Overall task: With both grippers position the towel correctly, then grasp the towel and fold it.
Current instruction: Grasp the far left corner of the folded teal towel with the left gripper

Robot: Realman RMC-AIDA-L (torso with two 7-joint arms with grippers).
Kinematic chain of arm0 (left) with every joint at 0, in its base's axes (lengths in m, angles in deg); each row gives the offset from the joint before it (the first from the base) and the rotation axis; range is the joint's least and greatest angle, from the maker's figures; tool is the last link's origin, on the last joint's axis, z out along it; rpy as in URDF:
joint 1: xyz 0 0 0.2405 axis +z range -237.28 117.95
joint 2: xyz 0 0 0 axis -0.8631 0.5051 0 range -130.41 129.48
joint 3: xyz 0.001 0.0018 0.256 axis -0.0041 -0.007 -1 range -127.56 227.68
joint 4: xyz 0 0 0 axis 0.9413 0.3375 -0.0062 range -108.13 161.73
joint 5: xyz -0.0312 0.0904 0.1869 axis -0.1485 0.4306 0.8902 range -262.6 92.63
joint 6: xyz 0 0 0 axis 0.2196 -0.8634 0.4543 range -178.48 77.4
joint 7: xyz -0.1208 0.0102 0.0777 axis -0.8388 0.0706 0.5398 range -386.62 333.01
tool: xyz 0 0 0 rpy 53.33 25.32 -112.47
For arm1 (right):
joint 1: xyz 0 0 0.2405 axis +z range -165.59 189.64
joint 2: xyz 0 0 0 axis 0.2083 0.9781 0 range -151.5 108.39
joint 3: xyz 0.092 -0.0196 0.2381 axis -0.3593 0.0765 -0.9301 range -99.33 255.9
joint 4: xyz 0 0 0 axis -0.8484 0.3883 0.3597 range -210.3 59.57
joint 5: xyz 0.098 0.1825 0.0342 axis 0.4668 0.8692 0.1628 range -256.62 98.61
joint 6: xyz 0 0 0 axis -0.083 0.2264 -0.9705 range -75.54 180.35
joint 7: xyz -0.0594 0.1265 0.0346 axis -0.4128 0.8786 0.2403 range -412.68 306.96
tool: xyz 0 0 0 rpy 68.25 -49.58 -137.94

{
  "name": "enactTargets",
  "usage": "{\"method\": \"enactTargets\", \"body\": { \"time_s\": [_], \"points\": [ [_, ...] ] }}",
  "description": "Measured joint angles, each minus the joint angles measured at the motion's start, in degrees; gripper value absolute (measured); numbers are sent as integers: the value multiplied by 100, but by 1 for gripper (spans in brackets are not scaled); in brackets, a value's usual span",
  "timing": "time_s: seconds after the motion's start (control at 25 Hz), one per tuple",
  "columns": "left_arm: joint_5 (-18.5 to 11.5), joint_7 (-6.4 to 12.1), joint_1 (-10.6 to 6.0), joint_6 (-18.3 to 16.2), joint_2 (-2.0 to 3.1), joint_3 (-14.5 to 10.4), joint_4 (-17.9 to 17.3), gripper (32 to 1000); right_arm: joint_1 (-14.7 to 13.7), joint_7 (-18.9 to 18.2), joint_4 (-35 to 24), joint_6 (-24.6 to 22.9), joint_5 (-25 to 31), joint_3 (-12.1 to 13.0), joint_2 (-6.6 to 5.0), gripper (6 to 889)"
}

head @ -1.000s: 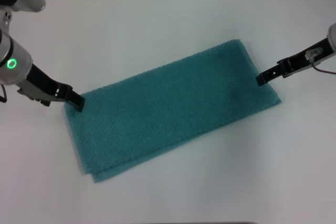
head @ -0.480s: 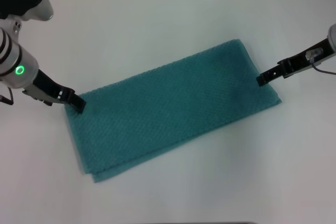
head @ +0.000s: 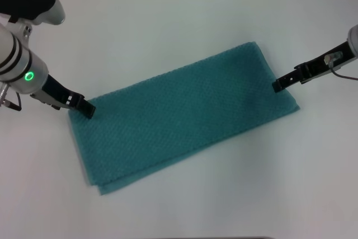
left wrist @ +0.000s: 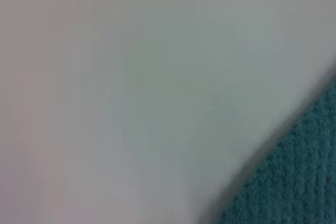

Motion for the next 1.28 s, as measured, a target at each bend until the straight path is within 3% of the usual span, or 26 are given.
{"method": "enactTargets", "body": {
  "time_s": [0.4,1.28],
  "points": [
    [203,-5,21,-137,8,14,174,769,0,0,0,0,1,-5,0,817],
    [219,6,-54,-282,-12,-1,389,738,0,-8,0,9,1,3,12,807]
  ]
}}
